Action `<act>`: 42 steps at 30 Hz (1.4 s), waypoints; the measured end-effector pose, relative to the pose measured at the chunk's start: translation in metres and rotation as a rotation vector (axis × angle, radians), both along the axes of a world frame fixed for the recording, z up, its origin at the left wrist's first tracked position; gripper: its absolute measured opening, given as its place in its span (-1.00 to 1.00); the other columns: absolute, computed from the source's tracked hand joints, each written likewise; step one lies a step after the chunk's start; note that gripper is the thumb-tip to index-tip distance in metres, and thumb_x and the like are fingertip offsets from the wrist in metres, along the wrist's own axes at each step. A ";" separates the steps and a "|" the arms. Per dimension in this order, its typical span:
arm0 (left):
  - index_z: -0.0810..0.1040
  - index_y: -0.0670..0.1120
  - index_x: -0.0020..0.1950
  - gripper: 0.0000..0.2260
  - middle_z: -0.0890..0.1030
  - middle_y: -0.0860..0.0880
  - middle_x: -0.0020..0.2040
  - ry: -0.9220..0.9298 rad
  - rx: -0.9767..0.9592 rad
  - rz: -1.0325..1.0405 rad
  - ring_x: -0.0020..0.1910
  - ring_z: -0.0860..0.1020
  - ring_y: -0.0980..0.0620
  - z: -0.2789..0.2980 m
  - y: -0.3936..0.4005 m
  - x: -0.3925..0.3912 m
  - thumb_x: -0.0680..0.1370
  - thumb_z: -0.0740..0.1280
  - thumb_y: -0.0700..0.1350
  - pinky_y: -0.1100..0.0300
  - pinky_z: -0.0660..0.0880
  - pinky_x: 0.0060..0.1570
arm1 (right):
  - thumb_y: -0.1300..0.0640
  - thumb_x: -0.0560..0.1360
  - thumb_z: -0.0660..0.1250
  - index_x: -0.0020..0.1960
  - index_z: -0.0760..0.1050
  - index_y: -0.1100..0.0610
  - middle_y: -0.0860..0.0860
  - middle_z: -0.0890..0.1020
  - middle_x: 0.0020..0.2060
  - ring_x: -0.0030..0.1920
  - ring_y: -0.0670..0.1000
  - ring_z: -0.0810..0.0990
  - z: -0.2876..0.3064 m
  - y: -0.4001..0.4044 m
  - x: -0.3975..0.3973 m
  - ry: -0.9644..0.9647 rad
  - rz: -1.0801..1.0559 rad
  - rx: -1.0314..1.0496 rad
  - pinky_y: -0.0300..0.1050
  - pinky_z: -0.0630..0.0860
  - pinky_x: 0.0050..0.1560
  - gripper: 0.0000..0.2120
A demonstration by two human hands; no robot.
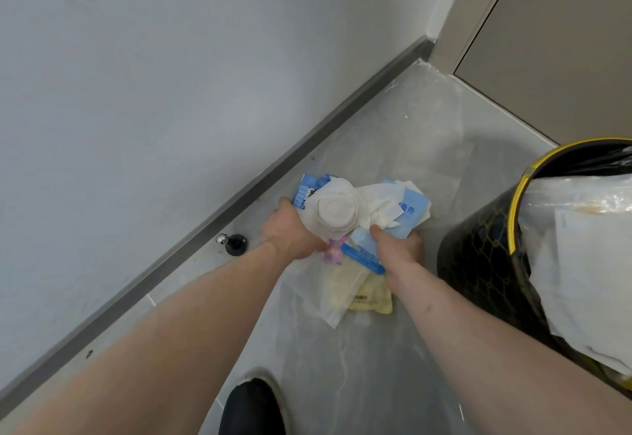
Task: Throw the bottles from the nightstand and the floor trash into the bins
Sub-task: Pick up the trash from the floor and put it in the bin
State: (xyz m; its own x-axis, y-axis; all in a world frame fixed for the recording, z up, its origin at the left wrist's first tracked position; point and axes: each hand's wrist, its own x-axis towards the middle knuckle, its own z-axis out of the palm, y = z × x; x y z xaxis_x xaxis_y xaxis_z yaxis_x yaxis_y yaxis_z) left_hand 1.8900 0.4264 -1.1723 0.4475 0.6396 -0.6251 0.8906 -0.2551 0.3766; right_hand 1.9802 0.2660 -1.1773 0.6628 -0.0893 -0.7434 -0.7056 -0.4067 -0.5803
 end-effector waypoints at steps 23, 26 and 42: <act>0.44 0.08 0.20 -0.29 0.59 0.15 0.01 -0.207 0.048 0.292 -0.07 0.58 0.12 0.068 -0.010 -0.132 0.16 0.68 0.13 0.12 0.57 -0.14 | 0.06 0.52 0.48 -0.01 0.52 0.00 -0.05 0.63 -0.13 -0.16 -0.02 0.61 0.049 0.000 -0.011 -0.275 0.362 0.077 -0.18 0.47 -0.20 -0.86; 0.42 0.07 0.18 -0.32 0.58 0.14 -0.01 -0.221 0.058 0.322 -0.09 0.58 0.13 0.070 -0.018 -0.141 0.19 0.68 0.11 0.17 0.53 -0.22 | 0.02 0.52 0.47 0.01 0.54 -0.03 -0.07 0.64 -0.16 -0.19 -0.08 0.62 0.039 0.008 -0.019 -0.208 0.659 0.040 -0.22 0.45 -0.34 -0.86; 0.45 0.07 0.11 -0.40 0.59 0.15 -0.11 -0.128 0.203 0.405 -0.16 0.58 0.13 0.080 0.009 -0.189 0.21 0.66 0.13 0.09 0.53 -0.22 | 0.00 0.51 0.45 0.15 0.61 0.05 0.04 0.69 0.02 -0.05 0.06 0.62 0.001 0.047 -0.047 -0.251 0.944 -0.054 -0.11 0.51 -0.09 -0.75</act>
State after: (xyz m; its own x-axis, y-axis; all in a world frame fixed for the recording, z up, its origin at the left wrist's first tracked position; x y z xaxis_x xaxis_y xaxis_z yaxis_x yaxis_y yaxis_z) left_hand 1.7011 0.4351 -1.0922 0.2019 0.8821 -0.4256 0.8833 0.0238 0.4682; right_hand 1.9336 0.3126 -1.1765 0.6179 0.5295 -0.5812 0.0651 -0.7712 -0.6333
